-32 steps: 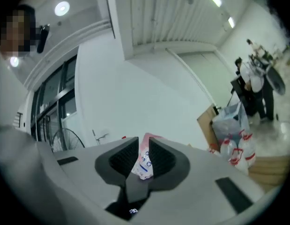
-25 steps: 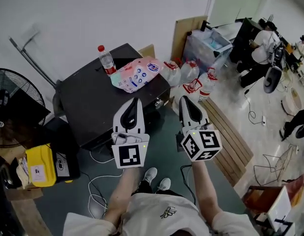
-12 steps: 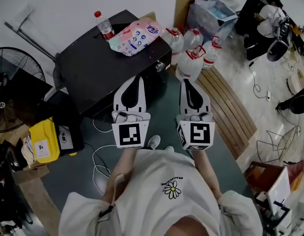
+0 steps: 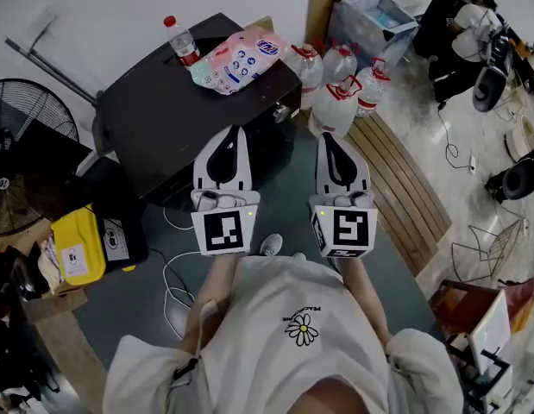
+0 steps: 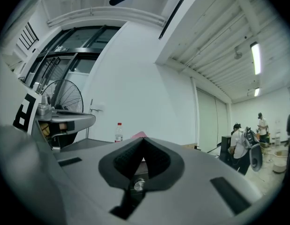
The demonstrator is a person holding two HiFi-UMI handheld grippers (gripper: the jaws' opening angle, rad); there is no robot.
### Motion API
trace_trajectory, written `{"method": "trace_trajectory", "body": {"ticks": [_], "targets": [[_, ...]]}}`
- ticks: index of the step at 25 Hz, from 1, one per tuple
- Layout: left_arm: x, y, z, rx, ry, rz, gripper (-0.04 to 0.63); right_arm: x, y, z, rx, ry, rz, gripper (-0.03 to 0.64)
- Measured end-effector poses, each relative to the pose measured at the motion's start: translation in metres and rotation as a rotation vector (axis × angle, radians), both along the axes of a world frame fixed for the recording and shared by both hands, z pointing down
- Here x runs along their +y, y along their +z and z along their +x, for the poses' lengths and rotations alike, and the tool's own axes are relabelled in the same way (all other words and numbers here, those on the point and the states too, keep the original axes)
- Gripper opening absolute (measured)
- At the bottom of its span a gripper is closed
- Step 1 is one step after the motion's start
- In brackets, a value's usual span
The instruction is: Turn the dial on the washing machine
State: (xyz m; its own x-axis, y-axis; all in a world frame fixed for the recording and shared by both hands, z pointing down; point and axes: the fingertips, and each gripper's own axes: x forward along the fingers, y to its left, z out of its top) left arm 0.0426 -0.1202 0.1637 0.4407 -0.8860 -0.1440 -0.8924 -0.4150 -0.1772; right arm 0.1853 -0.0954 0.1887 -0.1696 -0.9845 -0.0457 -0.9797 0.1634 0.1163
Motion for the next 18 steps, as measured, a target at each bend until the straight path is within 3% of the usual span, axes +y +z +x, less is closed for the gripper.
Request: {"method": "trace_trajectory", "body": {"ticks": [18], "targets": [[-0.0065,-0.0005,-0.0065,0.003,-0.006,-0.004,0.000,-0.0084,0.0040,0.0032,-0.019,0.007,-0.016,0.005]]}}
